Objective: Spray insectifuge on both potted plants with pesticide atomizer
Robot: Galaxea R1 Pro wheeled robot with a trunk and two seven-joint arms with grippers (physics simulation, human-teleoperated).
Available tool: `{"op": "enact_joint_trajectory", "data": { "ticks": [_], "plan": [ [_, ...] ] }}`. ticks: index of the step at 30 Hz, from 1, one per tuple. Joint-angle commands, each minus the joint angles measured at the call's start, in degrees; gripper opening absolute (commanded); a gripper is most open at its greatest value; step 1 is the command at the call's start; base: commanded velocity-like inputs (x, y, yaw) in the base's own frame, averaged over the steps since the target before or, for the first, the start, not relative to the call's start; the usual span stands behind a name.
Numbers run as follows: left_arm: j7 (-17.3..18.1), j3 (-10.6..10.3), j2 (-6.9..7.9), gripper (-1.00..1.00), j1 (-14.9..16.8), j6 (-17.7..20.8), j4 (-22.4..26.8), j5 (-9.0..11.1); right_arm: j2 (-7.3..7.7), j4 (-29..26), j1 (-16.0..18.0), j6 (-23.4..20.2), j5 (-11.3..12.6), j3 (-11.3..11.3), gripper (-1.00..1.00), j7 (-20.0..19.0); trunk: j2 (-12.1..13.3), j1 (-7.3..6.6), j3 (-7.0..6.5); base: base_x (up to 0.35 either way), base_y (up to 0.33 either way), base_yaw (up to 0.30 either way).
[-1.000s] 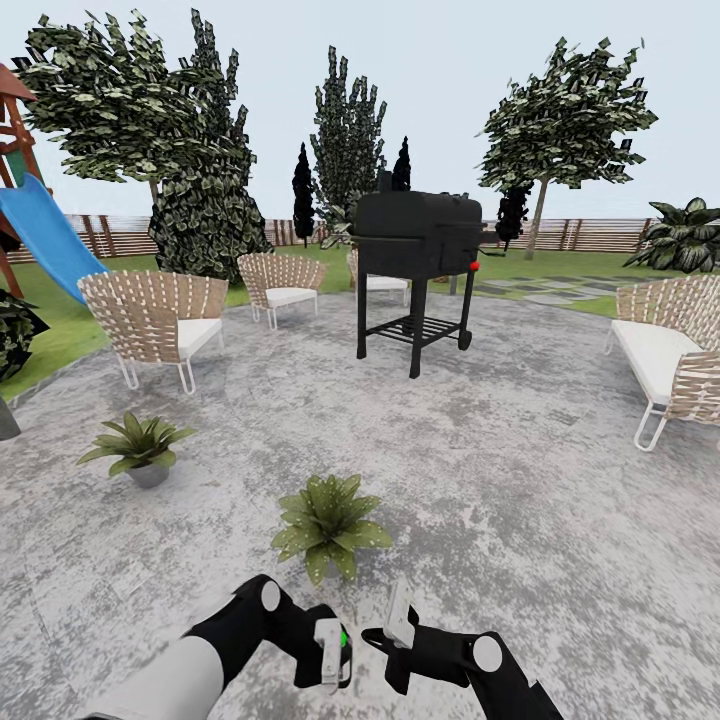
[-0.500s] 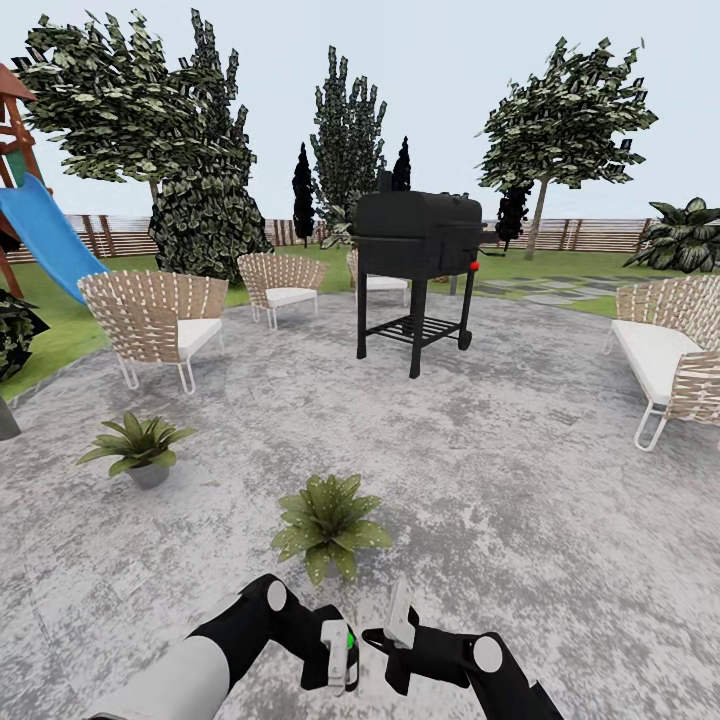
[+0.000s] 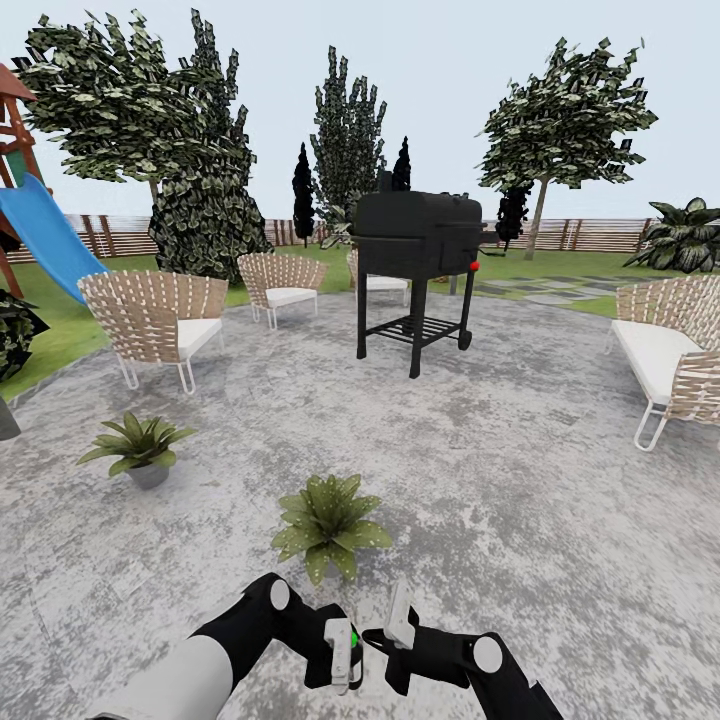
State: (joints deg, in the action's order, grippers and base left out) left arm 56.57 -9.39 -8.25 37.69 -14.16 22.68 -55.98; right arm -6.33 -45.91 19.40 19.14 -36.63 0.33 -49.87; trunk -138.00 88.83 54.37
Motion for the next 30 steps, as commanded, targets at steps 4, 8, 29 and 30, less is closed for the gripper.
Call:
{"op": "enact_joint_trajectory", "data": {
  "ticks": [4, 8, 29, 30],
  "plan": [
    [0.03, -0.01, -0.1, -1.0, 0.01, -0.34, 0.08, -0.36, -0.01, -0.06, 0.02, 0.28, -0.46, -0.07, -1.0, -0.02, -0.02, -0.01, 0.06, 0.0, 0.0, 0.0],
    [0.03, -0.01, -0.29, -1.0, 0.01, -0.34, 0.08, -0.36, -0.01, -0.06, 0.02, 0.28, -0.46, -0.07, -1.0, -0.04, -0.02, -0.01, 0.06, 0.0, 0.0, 0.0],
    [-0.02, -0.13, 0.29, -1.0, 0.0, -0.22, -0.3, -0.84, 0.0, -0.02, 0.02, 0.28, -0.46, -0.07, -1.0, -0.05, -0.02, -0.01, 0.06, 0.0, 0.0, 0.0],
    [-0.03, -0.12, 0.49, -1.0, -0.01, -0.18, -0.5, -0.99, 0.0, 0.0, 0.02, 0.28, -0.46, -0.07, -1.0, -0.05, -0.02, -0.01, 0.06, 0.0, 0.0, 0.0]
  ]
}}
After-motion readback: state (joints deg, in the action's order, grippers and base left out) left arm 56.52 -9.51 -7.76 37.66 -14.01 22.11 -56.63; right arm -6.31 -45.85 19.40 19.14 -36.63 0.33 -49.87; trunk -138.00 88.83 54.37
